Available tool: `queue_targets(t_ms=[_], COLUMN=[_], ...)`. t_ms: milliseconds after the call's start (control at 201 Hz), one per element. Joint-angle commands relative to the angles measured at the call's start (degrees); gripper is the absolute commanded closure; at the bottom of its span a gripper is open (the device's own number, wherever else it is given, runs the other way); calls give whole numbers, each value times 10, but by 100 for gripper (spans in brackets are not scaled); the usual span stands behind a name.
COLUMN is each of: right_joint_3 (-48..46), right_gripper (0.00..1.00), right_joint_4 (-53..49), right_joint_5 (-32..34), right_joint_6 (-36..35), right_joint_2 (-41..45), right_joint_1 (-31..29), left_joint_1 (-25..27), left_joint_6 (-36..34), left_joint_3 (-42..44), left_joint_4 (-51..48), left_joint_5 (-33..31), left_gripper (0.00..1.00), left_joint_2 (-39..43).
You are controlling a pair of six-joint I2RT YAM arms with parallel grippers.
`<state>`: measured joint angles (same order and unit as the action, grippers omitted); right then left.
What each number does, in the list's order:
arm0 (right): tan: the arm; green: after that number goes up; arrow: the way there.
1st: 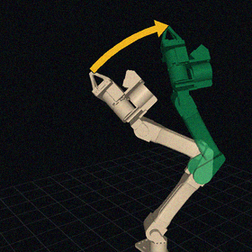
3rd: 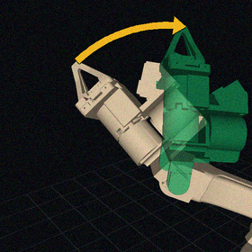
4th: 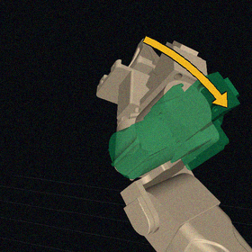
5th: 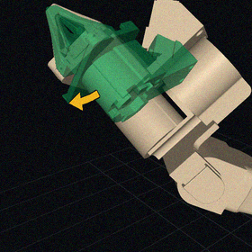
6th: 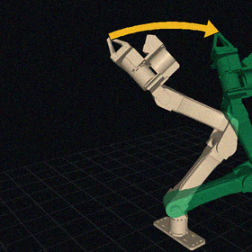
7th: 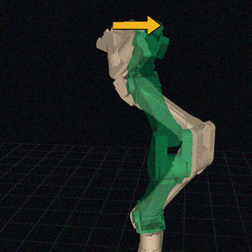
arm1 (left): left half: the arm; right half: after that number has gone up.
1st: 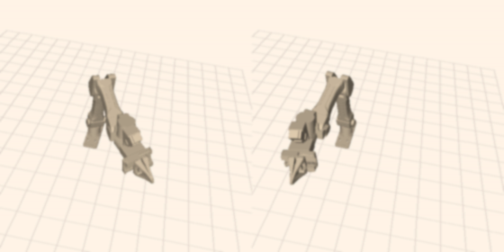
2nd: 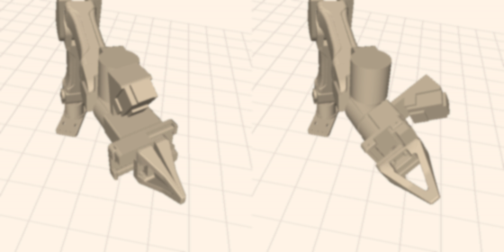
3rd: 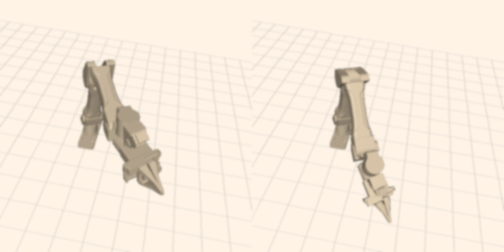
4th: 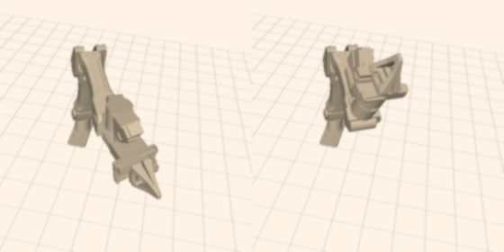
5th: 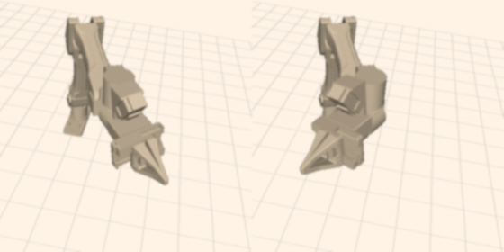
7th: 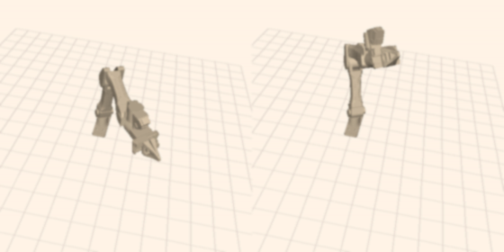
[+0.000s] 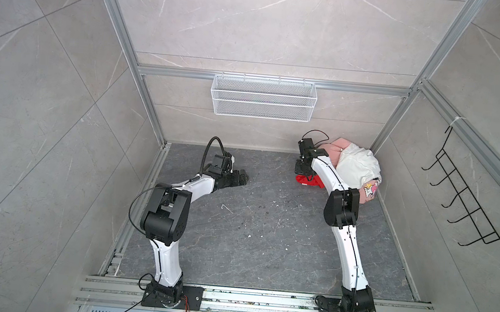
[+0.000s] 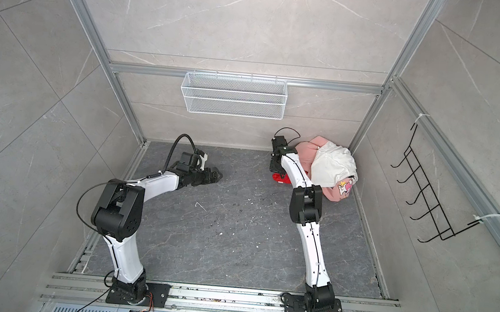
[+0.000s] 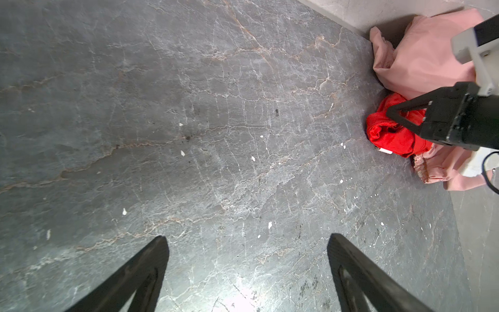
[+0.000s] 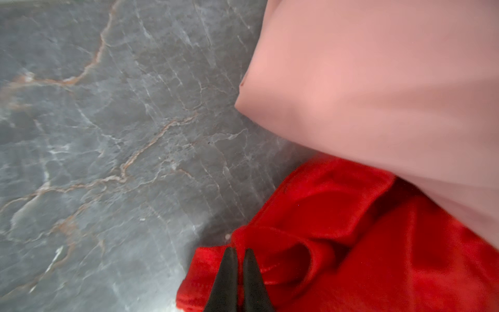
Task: Pick out a specific cloth from the pile
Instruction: 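Lower the right gripper and close it on the red garment's edge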
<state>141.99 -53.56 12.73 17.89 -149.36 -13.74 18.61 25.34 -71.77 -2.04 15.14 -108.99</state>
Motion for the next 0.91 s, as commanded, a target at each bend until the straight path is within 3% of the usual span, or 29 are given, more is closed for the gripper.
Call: queue_targets(t_ms=[0,224,901], right_joint_3=[-49,-139,-289], right_gripper=[100,100,100], right_joint_4=[32,86,192], right_joint_5=[-16,-23,-15], right_joint_6=[19,23,31], right_joint_2=[72,145,305], right_joint_1=[-1,0,14], left_joint_1=[15,29,58], left_joint_6=[-3,1,11], left_joint_3=[8,13,13], left_joint_4=[23,31,47], left_joint_5=[2,5,-1], left_gripper=[4,4,4], left_joint_2=[34,37,34])
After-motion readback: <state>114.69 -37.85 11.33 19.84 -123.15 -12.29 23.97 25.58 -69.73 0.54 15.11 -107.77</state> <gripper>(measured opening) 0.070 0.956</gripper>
